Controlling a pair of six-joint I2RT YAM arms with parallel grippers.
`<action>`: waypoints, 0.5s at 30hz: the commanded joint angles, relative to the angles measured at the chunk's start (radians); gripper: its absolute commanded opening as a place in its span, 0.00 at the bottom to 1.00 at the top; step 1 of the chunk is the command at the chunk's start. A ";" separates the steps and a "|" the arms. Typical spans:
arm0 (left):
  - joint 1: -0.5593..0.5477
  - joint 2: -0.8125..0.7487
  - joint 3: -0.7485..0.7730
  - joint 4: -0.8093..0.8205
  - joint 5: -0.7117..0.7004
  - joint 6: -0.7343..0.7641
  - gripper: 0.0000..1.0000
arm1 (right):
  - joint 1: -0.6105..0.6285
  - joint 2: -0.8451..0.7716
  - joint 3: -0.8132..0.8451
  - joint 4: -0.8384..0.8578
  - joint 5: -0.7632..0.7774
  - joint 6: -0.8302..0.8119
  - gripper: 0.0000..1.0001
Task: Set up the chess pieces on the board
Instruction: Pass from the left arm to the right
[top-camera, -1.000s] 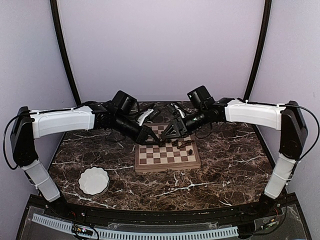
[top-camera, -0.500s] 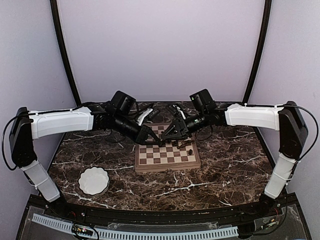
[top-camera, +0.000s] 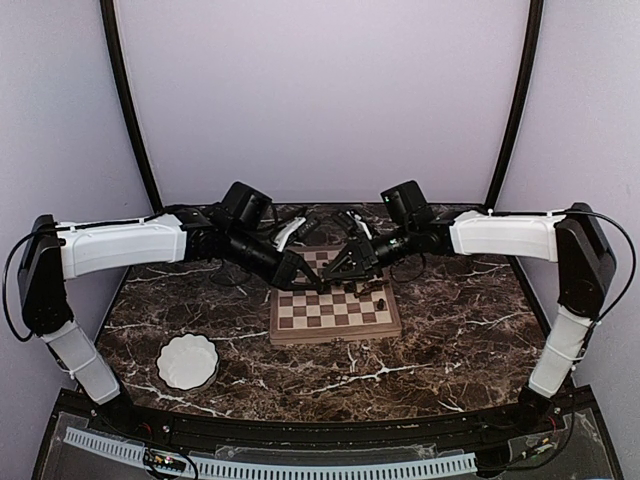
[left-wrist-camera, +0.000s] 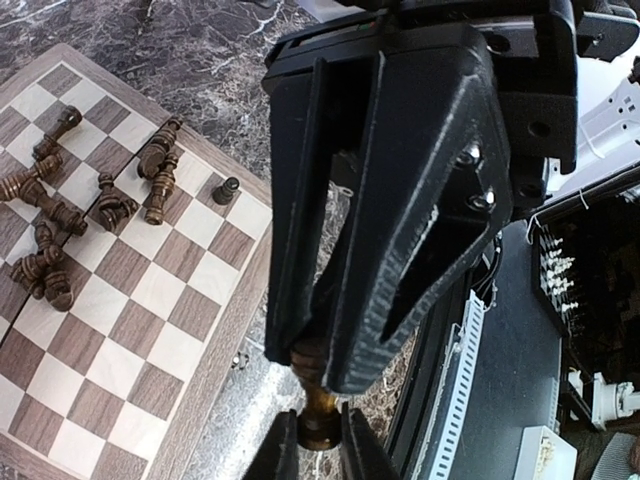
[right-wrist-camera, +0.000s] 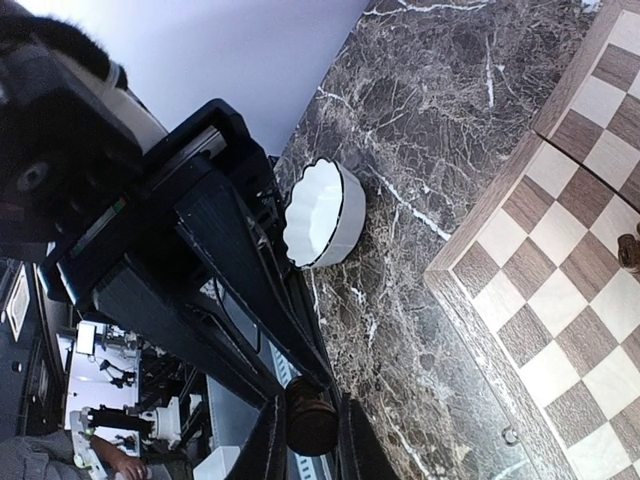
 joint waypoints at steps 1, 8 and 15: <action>-0.006 -0.072 -0.017 0.081 -0.058 -0.018 0.25 | -0.015 -0.009 -0.049 0.137 -0.058 0.095 0.03; -0.023 -0.301 -0.289 0.568 -0.316 -0.121 0.50 | -0.094 -0.029 -0.150 0.554 -0.104 0.428 0.02; -0.029 -0.288 -0.379 0.812 -0.397 -0.198 0.55 | -0.141 -0.005 -0.225 0.926 -0.116 0.722 0.02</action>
